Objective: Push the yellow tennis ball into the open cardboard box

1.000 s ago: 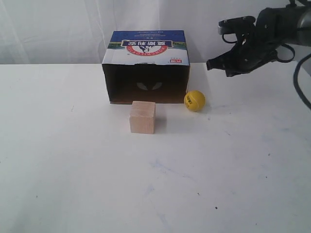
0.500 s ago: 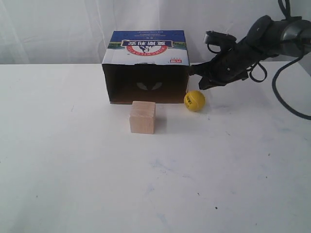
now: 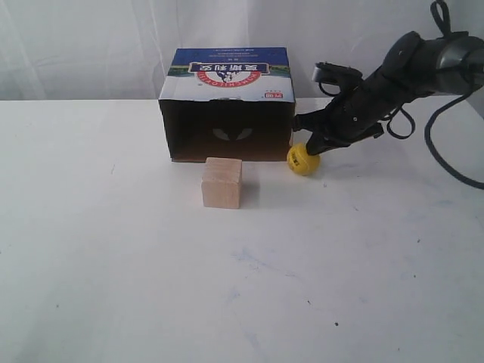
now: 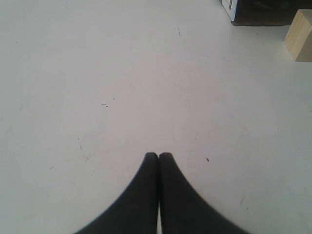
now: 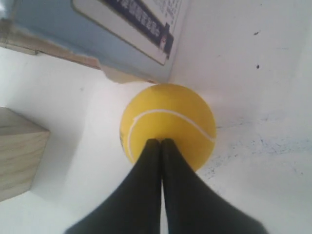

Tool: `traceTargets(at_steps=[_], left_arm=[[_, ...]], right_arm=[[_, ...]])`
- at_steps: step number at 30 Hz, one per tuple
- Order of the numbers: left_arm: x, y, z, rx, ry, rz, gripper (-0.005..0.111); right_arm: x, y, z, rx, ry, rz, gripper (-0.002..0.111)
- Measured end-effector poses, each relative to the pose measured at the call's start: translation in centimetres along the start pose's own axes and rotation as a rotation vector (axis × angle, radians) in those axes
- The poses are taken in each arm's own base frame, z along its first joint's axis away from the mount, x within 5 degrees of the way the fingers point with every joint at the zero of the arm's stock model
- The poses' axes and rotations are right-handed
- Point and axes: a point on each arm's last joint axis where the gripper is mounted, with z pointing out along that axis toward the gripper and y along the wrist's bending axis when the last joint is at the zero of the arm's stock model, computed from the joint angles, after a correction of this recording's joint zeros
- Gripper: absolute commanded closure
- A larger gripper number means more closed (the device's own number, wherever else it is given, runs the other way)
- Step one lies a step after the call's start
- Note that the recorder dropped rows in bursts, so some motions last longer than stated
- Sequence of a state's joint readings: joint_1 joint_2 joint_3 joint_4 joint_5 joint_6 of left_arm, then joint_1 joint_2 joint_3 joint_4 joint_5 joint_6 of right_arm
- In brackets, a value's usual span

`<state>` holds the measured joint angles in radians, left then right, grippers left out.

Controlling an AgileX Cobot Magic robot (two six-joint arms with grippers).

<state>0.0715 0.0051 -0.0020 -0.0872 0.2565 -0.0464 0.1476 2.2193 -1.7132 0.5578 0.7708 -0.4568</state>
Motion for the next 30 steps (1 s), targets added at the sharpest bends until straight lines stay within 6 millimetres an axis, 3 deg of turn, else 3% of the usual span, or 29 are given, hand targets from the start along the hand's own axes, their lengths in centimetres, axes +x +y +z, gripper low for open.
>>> traceTargets(at_steps=[10, 30], left_arm=[[0.0, 0.0, 0.0, 0.0, 0.0, 0.0, 0.107], [0.0, 0.0, 0.0, 0.0, 0.0, 0.002, 0.107]], right_arm=[[-0.1, 4.3, 1.6, -0.028, -0.018, -0.099, 0.108], [-0.5, 4.6, 1.9, -0.002, -0.08, -0.107, 0.108]])
